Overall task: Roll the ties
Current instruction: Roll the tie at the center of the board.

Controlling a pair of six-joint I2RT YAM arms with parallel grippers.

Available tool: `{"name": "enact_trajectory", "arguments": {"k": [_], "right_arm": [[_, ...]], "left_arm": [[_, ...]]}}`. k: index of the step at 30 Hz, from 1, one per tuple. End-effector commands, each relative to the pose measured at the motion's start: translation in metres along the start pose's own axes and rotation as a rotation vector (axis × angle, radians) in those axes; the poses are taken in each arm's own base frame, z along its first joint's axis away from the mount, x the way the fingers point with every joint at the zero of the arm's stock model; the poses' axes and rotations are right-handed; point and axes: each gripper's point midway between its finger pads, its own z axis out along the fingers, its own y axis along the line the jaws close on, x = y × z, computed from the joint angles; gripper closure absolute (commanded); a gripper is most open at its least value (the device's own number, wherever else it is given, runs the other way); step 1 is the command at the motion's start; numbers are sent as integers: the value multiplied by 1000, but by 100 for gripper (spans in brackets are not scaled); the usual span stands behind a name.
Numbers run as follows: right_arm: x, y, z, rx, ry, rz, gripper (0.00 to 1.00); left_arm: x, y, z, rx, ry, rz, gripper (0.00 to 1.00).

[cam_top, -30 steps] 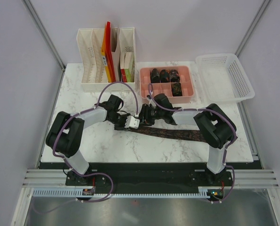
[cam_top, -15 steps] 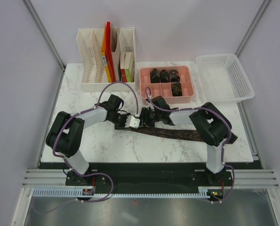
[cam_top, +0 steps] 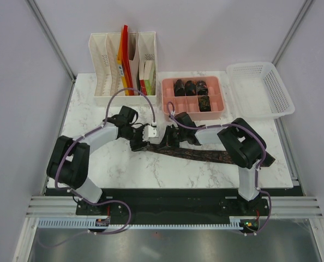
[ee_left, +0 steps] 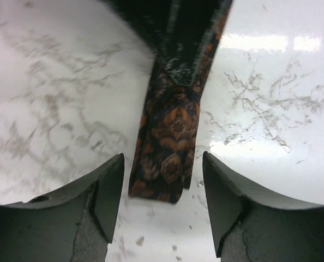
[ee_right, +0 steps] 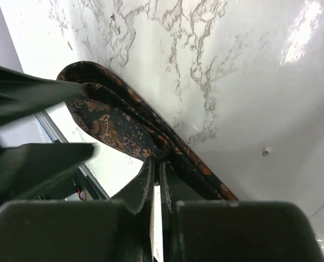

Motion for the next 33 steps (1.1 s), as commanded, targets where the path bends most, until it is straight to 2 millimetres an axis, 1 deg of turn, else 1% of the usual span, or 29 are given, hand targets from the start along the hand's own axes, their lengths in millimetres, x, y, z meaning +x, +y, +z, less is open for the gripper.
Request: {"name": "enact_trajectory", "arguments": {"k": [1, 2, 3, 4, 5, 6, 7, 8, 9, 11, 12, 15, 20, 23, 27, 28, 30, 31, 33], "right_arm": [[-2, -12, 7, 52, -11, -12, 95], [-2, -13, 7, 55, -11, -9, 96], [-3, -13, 8, 56, -12, -10, 98], [-2, -15, 8, 61, -11, -10, 99], [-4, -15, 9, 64, -13, -10, 100], [-4, -16, 9, 69, -12, -13, 100], [-4, -17, 9, 77, -14, -13, 100], [-4, -18, 10, 82, -15, -14, 100], [-5, -18, 10, 83, -16, -16, 100], [-5, -22, 10, 94, -17, -11, 100], [-3, -23, 11, 98, -12, -9, 100], [-3, -24, 12, 100, -12, -10, 100], [-3, -24, 12, 103, -10, -8, 100], [-4, -24, 12, 102, -11, -10, 100], [-4, -24, 12, 103, -7, -13, 100], [-3, -24, 13, 105, -7, -12, 100], [-3, -25, 13, 106, -5, -11, 100], [-2, -25, 13, 107, -3, -10, 100], [-3, -25, 14, 108, -4, -10, 100]], "left_arm": [[-41, 16, -55, -113, -145, -404, 33], [-35, 21, -64, -135, -163, -495, 32], [-34, 22, -70, -144, -183, -573, 32], [-31, 21, -73, -141, -197, -726, 32], [-22, 24, -78, -154, -208, -822, 32], [-18, 22, -78, -149, -215, -962, 31], [-10, 23, -77, -147, -214, -1048, 30], [-3, 20, -73, -142, -201, -1119, 28], [-2, 18, -70, -135, -202, -1219, 27], [3, 14, -61, -124, -201, -1303, 26], [3, 14, -58, -124, -212, -1365, 25], [8, 16, -47, -128, -233, -1438, 28], [30, 14, -29, -163, -184, -1530, 36], [34, 13, -24, -161, -180, -1553, 42], [30, 16, -24, -157, -204, -1530, 50], [29, 17, -24, -161, -205, -1526, 56], [25, 17, -26, -156, -215, -1513, 64], [24, 17, -27, -163, -215, -1506, 72], [23, 18, -29, -190, -207, -1495, 80]]}}
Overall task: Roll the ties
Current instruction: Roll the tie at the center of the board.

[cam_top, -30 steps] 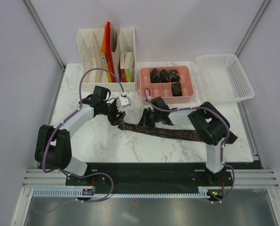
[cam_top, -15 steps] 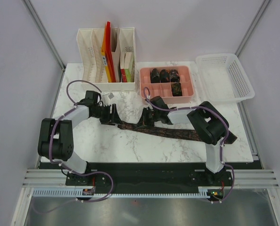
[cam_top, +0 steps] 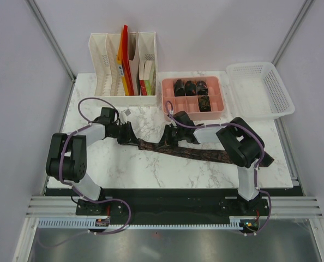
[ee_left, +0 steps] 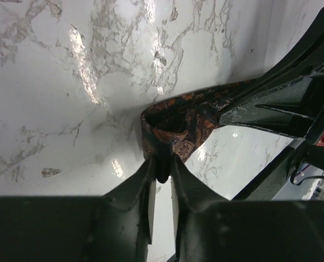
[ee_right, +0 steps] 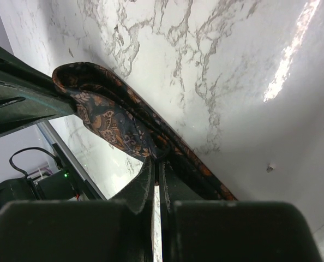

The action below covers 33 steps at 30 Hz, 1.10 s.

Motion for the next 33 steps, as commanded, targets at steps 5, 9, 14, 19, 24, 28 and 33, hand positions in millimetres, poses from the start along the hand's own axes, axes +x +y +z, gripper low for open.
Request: {"name": "enact_trajectory", "arguments": {"k": [5, 9, 14, 19, 24, 28, 33], "right_arm": [[0, -24, 11, 93, -3, 1, 100], [0, -24, 12, 92, -1, 5, 100], [1, -24, 12, 90, 1, 7, 100], [3, -23, 12, 80, 2, 10, 100], [2, -22, 12, 72, 0, 19, 100], [1, -16, 12, 39, -4, 23, 100], [-3, -3, 9, -6, -13, 23, 84]], "left_arm": [[-13, -22, -10, -123, -70, 99, 98], [-8, -39, -6, -166, -52, 142, 98], [2, -53, 8, -131, -2, 137, 98], [8, -65, 26, -75, 55, 126, 98], [3, -70, 38, -56, 68, 103, 98], [5, -67, 47, -60, 92, 79, 98], [7, -58, 53, -92, 124, 52, 98]]}}
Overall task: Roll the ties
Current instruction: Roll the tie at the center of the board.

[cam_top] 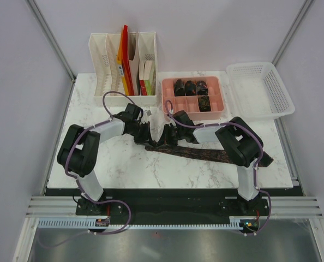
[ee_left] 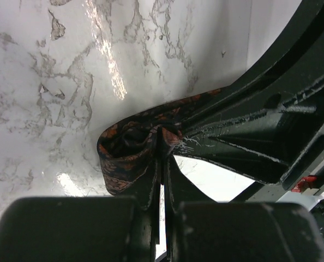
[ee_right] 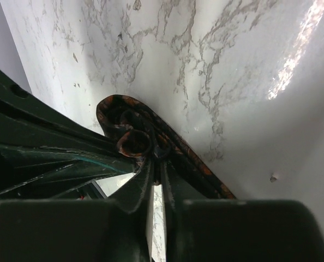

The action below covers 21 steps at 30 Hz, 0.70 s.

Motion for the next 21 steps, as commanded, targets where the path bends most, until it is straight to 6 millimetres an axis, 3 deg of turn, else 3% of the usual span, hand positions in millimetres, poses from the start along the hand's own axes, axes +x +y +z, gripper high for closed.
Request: {"name": "enact_trajectory", "arguments": {"k": [1, 2, 10, 16, 21], "right_arm": [[-2, -1, 2, -5, -19, 9, 81], [-4, 1, 0, -15, -20, 11, 77], [-17, 21, -21, -64, -63, 29, 70], [-23, 25, -20, -84, -92, 77, 59], [-24, 21, -15, -76, -100, 141, 59]], "left_arm": [[-6, -3, 7, -5, 13, -41, 98], [-6, -1, 8, -12, 16, -46, 98], [-3, 3, 10, -25, 29, -62, 98], [-2, 3, 10, -27, 30, -64, 98], [-2, 2, 10, -25, 32, -61, 98]]}}
